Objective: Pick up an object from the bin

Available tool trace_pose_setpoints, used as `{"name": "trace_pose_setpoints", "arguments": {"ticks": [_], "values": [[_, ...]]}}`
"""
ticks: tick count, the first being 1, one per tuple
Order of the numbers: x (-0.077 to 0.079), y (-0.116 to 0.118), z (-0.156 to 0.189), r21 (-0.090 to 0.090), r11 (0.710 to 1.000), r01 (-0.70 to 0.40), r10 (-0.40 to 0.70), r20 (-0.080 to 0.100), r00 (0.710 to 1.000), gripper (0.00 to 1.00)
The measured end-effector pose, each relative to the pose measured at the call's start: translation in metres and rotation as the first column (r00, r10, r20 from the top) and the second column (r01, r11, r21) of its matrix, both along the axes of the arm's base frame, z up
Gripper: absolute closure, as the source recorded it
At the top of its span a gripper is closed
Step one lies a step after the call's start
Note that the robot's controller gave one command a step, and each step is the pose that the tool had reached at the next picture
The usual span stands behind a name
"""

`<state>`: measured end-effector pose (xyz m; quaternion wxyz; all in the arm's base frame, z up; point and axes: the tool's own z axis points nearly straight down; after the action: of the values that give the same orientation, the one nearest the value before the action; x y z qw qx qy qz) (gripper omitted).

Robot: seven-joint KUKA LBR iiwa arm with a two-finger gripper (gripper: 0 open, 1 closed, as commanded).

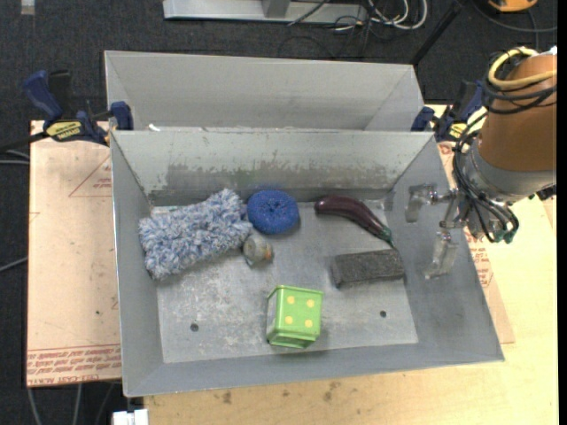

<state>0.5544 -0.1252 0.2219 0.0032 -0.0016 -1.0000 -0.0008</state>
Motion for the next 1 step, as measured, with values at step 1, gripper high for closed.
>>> {"name": "trace_pose_setpoints", "arguments": {"ticks": [1], "values": [[0.0016,0.0007,0.0046,-0.002,1.0,-0.004,0.004,0.008,1.0,0.0]]}}
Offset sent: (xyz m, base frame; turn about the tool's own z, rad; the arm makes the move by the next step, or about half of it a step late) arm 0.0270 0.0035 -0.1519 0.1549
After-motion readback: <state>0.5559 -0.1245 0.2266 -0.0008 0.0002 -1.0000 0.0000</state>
